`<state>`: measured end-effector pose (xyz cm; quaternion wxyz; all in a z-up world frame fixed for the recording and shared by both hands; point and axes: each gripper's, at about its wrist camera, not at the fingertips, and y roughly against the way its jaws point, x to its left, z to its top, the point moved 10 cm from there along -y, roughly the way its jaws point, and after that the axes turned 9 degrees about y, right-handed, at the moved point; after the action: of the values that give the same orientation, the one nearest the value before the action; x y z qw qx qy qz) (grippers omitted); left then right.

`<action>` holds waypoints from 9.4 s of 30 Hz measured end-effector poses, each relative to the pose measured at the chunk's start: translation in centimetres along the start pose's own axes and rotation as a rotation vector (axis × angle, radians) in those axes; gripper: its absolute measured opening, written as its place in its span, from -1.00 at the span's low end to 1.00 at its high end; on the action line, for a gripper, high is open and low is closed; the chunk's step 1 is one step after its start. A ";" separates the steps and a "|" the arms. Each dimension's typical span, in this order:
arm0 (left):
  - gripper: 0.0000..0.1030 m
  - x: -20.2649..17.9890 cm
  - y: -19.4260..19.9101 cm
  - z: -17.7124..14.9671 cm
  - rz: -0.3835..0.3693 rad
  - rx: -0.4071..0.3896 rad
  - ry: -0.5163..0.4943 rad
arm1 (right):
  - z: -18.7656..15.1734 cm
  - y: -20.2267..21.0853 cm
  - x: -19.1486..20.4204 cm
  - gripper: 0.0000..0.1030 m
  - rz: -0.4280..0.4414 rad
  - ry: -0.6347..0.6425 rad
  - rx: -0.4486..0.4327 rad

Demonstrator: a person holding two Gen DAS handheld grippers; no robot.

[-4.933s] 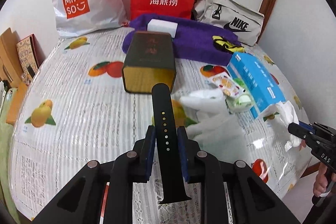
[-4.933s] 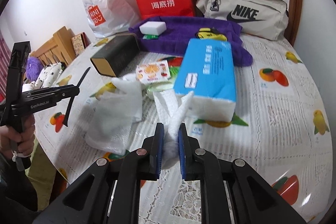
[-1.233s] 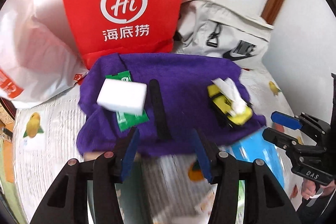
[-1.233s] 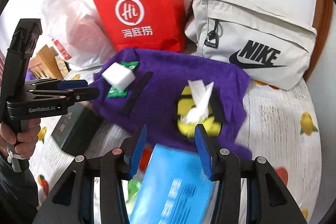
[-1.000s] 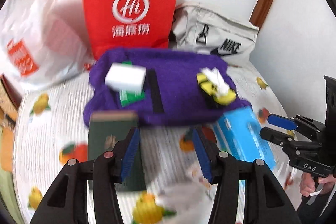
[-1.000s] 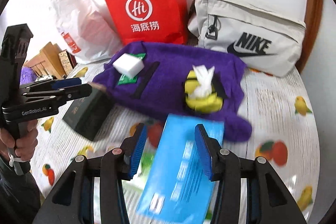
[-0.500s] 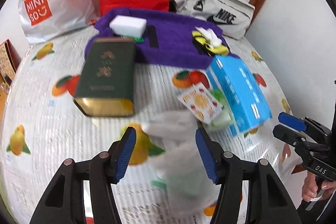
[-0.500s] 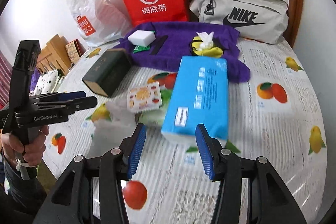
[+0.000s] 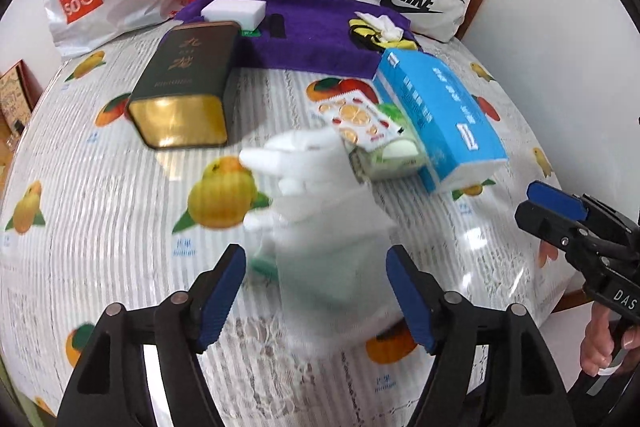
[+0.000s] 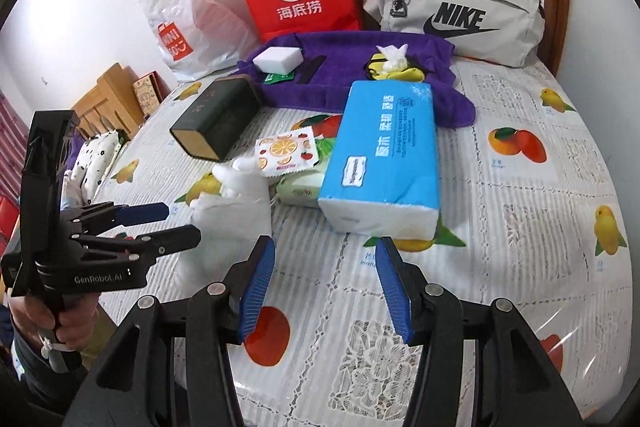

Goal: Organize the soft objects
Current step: 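Move both tools back toward the white gloves and clear plastic bag, then grasp the white glove with the right tool while the left tool grasps the clear plastic bag, then carry the glove and mesh bag onto the purple towel and open both tools, then withdraw both tools from the towel toward the sachet and green tissue pack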

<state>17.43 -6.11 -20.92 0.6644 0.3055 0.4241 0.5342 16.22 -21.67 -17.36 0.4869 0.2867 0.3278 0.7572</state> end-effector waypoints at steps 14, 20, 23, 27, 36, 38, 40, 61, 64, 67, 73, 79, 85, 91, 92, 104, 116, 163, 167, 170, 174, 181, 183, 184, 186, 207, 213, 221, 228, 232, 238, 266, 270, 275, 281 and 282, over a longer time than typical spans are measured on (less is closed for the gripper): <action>0.47 -0.5 -2.7 -4.0 0.010 0.071 0.045 | -3.1 -1.2 1.3 0.04 0.018 0.026 0.042; 0.51 -1.8 -3.9 -3.4 0.098 0.015 0.029 | -3.9 -1.7 0.4 0.04 0.015 0.007 0.061; -0.27 -1.5 -3.5 -3.1 0.139 -0.028 -0.012 | -4.2 -1.8 -0.1 0.04 0.005 0.001 0.067; -0.70 -1.0 -1.9 -2.7 0.000 -0.020 0.039 | -4.5 -1.9 0.0 0.04 0.007 -0.001 0.075; -0.78 2.5 1.0 -0.8 -0.018 -0.067 0.085 | -3.1 -3.1 1.9 0.04 0.032 0.028 0.081; -0.80 3.5 1.2 -0.4 -0.034 -0.075 0.103 | -2.8 -3.6 2.5 0.04 0.040 0.043 0.088; -0.82 4.5 1.2 -0.1 -0.026 -0.083 0.114 | -2.5 -4.1 3.0 0.04 0.043 0.054 0.099; 0.59 11.3 -3.5 2.6 0.235 -0.077 0.066 | 1.8 -9.8 6.7 0.15 0.085 0.085 0.154; 0.54 11.5 -3.6 3.1 0.224 -0.103 0.074 | 1.8 -10.3 6.7 0.15 0.089 0.072 0.159; -0.15 12.1 -3.1 3.7 0.222 -0.129 0.073 | 1.9 -10.9 7.1 0.16 0.100 0.059 0.163; -0.64 13.2 -2.5 3.6 0.188 -0.109 0.092 | 2.7 -12.9 8.3 0.16 0.084 0.055 0.144; -0.64 13.0 -2.2 2.9 0.172 -0.102 0.102 | 3.2 -13.9 9.3 -0.03 -0.036 0.184 0.081; -0.64 12.7 -1.9 2.1 0.148 -0.116 0.125 | 1.6 -12.4 10.6 -0.72 0.040 0.235 0.067; -0.64 12.1 -1.6 1.2 0.129 -0.121 0.136 | -2.1 -9.4 10.4 -0.72 0.079 0.228 0.075; -0.64 12.0 -1.6 1.2 0.127 -0.119 0.137 | -2.8 -8.8 9.8 -0.72 0.073 0.216 0.078; -0.62 10.9 -1.5 0.2 0.119 -0.096 0.129 | -7.2 -4.6 0.9 -0.72 -0.066 -0.001 0.067; -0.82 9.8 -0.2 -0.5 0.094 -0.042 0.122 | -6.7 -2.9 -2.1 -0.74 -0.090 -0.069 0.063; -0.85 7.0 4.1 15.0 0.092 -0.204 0.042 | 9.7 1.5 -3.6 -0.76 -0.034 0.016 -0.209; -0.85 6.5 3.2 16.3 0.078 -0.193 0.037 | 12.0 0.7 -4.0 -0.76 -0.045 0.046 -0.220; -0.85 6.1 2.6 17.5 0.064 -0.193 0.031 | 14.1 -0.3 -4.3 -0.76 -0.051 0.066 -0.231; -0.85 5.6 1.6 19.5 0.068 -0.193 0.015 | 16.7 -1.6 -4.8 -0.76 -0.045 0.084 -0.255; -0.85 4.5 -1.3 23.0 0.036 -0.170 0.010 | 20.5 -6.0 -6.5 -0.76 -0.031 0.069 -0.246; -0.85 4.2 -2.1 23.9 0.028 -0.165 0.004 | 21.3 -7.5 -7.1 -0.76 -0.024 0.063 -0.234; -0.85 4.0 -2.4 24.2 0.026 -0.163 0.003 | 21.6 -8.1 -7.3 -0.76 -0.022 0.059 -0.227; -0.85 3.8 -3.3 25.1 0.016 -0.152 0.011 | 22.2 -9.6 -7.5 -0.76 -0.010 0.057 -0.214; -0.84 0.5 -14.0 27.0 -0.022 0.035 -0.011 | 21.4 -19.5 -9.3 -0.68 0.046 0.014 0.032; -0.80 0.6 -14.9 26.8 -0.005 0.050 -0.021 | 21.2 -19.3 -9.7 -0.56 0.053 0.001 0.035; -0.18 0.1 -15.1 26.6 0.025 0.052 -0.056 | 21.2 -18.6 -9.6 0.07 0.037 0.022 0.028; 0.13 0.0 -13.1 26.7 0.041 0.021 -0.067 | 21.6 -17.7 -9.6 0.14 0.006 0.041 0.024; 0.15 0.5 -11.2 26.3 0.071 0.001 -0.081 | 21.7 -16.4 -9.6 0.14 -0.022 0.054 0.014; 0.15 1.6 -8.2 24.7 0.091 -0.029 -0.059 | 21.5 -12.7 -8.5 0.14 -0.031 0.065 -0.030; 0.34 -2.8 -4.2 7.0 0.010 0.049 -0.182 | 3.7 -0.6 -4.0 0.14 -0.032 -0.103 -0.024; 0.34 -2.5 -5.6 5.9 0.045 0.066 -0.192 | 2.0 -0.8 -4.4 0.14 -0.045 -0.115 0.009; 0.34 -2.1 -7.0 5.5 0.072 0.052 -0.185 | 0.3 -1.1 -5.0 0.14 -0.048 -0.136 0.046; 0.34 -2.3 -8.3 5.9 0.081 0.016 -0.176 | -0.4 -1.4 -5.6 0.14 -0.042 -0.131 0.074; 0.34 -2.2 -8.6 6.0 0.092 0.010 -0.175 | -0.5 -1.5 -5.6 0.14 -0.036 -0.133 0.078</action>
<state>26.45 -10.04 -25.03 0.6723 0.3733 0.3525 0.5332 18.68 -26.46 -19.51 0.5094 0.3490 0.3289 0.7145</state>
